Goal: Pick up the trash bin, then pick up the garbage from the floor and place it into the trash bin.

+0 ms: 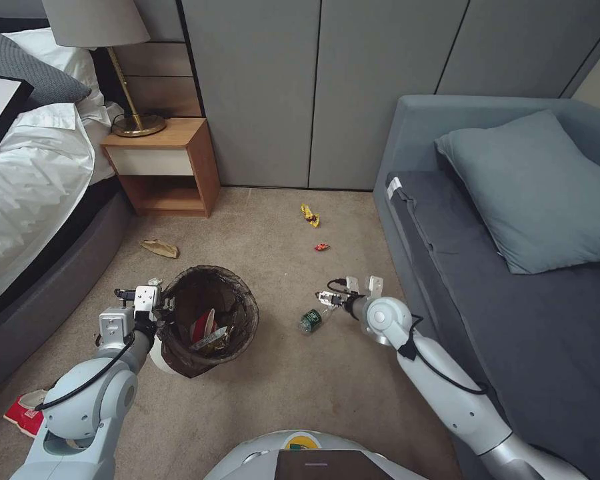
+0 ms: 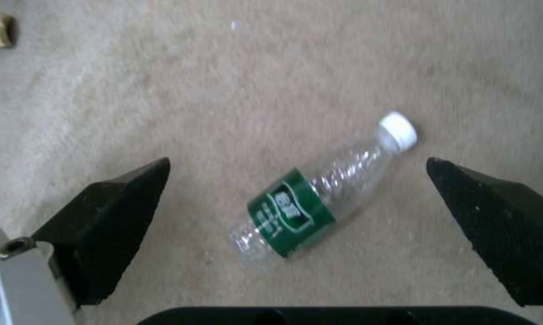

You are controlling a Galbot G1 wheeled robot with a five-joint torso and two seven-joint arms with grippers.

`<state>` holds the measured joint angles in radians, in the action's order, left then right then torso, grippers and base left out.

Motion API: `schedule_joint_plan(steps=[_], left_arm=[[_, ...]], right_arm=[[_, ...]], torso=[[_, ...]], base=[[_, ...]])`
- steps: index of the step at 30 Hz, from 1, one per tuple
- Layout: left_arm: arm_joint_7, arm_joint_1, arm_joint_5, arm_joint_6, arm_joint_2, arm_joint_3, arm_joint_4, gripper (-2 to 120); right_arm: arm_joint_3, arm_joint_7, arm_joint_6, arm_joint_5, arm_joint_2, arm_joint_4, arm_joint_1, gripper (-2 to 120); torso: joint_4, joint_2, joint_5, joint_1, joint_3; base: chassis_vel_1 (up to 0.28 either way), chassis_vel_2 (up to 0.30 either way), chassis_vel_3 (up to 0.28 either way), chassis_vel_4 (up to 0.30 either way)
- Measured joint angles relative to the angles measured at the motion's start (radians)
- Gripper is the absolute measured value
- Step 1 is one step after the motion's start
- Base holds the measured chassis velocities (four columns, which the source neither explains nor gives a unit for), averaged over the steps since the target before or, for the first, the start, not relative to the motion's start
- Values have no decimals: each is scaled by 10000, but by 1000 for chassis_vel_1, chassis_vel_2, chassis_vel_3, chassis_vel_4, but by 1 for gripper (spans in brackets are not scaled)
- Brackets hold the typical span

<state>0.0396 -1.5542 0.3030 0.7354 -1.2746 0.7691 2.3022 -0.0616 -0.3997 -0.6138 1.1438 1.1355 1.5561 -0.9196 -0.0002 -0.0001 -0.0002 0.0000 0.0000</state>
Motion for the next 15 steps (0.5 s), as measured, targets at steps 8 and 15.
schedule_joint_plan(steps=[8, 15], left_arm=[[-24, -5, -23, 0, -31, -44, -34, 7], [-49, -27, -28, 0, -14, -24, -61, 7]], right_arm=[[-206, 54, 59, -301, 783, -705, -27, 100], [-415, 236, 164, -808, 1119, -1358, -62, 100]], torso=[[4, 0, 0, 0, 0], [2, 0, 1, 0, 0]], base=[[0, 0, 0, 0], [0, 0, 0, 0]])
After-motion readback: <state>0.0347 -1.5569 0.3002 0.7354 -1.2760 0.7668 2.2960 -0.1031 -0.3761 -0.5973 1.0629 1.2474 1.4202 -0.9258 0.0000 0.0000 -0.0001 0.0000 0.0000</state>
